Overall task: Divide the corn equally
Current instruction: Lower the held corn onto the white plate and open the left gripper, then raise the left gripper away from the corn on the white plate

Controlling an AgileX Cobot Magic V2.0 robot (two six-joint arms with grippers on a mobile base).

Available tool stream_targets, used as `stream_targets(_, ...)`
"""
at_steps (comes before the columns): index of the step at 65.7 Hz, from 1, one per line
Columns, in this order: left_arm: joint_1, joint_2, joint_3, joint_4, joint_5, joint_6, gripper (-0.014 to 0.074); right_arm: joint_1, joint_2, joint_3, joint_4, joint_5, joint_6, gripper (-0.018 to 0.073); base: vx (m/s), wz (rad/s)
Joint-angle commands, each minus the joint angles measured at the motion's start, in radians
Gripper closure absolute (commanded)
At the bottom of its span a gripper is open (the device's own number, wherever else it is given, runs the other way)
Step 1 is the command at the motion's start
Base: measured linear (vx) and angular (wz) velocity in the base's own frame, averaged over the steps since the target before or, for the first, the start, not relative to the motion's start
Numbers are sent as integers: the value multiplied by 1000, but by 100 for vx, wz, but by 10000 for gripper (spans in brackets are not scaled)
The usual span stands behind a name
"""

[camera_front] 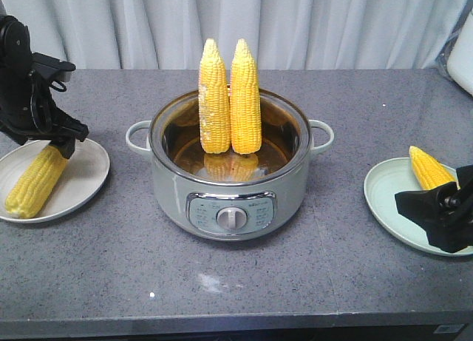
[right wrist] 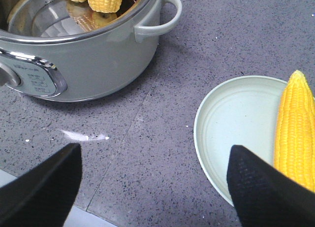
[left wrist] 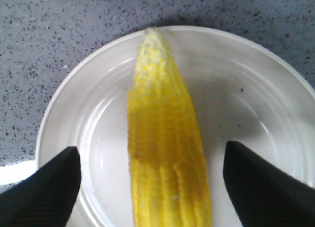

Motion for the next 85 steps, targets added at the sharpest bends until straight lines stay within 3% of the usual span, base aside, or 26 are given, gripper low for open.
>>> stream_targets(1,1,-80,-31,1,14,-10,17,2,-10,-24,9,-56,1,-23,0,0)
stream_targets(18,1,-170,-31,-10,13,-2,17,2,-10,-24,9,-56,1,-23,0,0)
stream_targets(31,-6,-270,0,-170,-38,54,29,2,-10,-24,9,-56,1,-23,0,0)
stream_targets(65,-146,-641,490,-214,-335,68,59,2,-10,-24,9,-56,1,-23,0,0)
stream_targets(85,-229,-860,696,-298,-439,120,59,2,-10,-24,9,-56,1,-23,0,0)
